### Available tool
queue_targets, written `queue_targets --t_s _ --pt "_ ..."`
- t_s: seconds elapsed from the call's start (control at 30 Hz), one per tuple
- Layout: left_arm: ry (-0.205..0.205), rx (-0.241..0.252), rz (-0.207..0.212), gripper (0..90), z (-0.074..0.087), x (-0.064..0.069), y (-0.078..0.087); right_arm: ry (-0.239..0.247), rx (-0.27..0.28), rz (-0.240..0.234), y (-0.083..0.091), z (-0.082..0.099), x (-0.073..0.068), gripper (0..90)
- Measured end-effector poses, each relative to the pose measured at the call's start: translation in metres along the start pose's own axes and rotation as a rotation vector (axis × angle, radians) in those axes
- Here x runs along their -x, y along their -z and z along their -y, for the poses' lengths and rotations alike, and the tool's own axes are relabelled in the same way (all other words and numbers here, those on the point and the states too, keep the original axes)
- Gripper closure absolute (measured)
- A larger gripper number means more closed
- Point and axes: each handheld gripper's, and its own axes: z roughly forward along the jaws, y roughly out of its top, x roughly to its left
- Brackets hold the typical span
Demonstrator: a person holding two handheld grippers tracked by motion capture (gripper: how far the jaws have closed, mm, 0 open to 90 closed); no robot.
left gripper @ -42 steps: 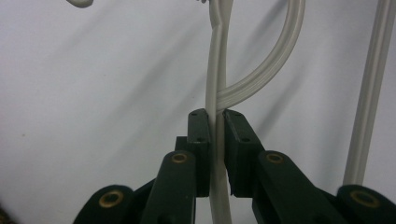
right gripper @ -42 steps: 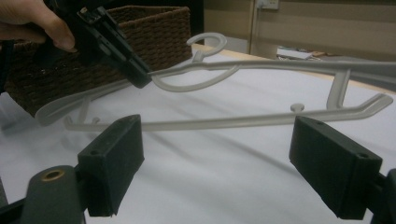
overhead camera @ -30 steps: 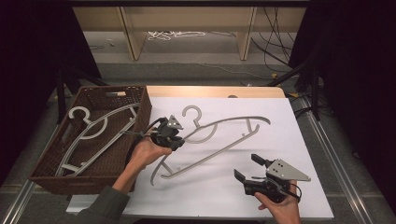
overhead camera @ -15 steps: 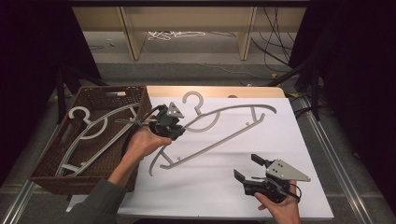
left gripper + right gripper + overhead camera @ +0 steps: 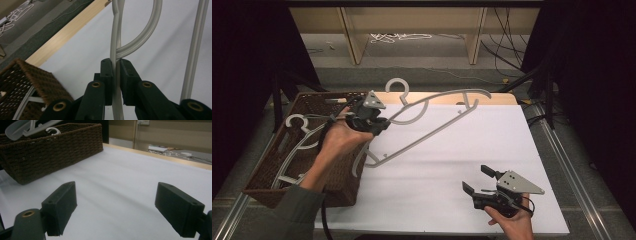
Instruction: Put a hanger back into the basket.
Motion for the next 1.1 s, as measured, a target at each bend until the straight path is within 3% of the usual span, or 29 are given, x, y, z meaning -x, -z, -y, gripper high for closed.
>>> queue_targets --t_s 0.13,0.2,0.47,0.63,0.67,0.9,1.1 --pt "0.033 0.012 -0.046 81.6 0.01 -0.016 0.014 0.001 0.001 0.001 0.0 0.0 0.0 18.6" --pt "0.045 0.012 -0.046 81.6 0.018 -0.026 0.019 -0.005 -0.005 0.0 0.0 0.0 0.0 18.6" --pt "0.125 -0.007 -0.097 81.6 0.057 -0.06 0.031 -0.001 -0.003 -0.002 -0.001 0.0 0.0 18.5" --pt "0.145 -0.008 -0.123 81.6 0.075 -0.081 0.039 -0.011 0.009 -0.01 -0.002 0.001 0.0 18.5" --pt "0.166 0.002 -0.144 81.6 0.08 -0.085 0.041 -0.004 -0.013 -0.001 -0.001 0.001 0.0 18.5" --pt "0.215 -0.014 -0.206 81.6 0.104 -0.104 0.056 -0.005 -0.013 0.0 -0.001 0.001 0.0 18.5" --pt "0.265 -0.028 -0.233 81.6 0.125 -0.117 0.06 -0.005 -0.013 0.001 -0.001 0.001 0.0 18.5"
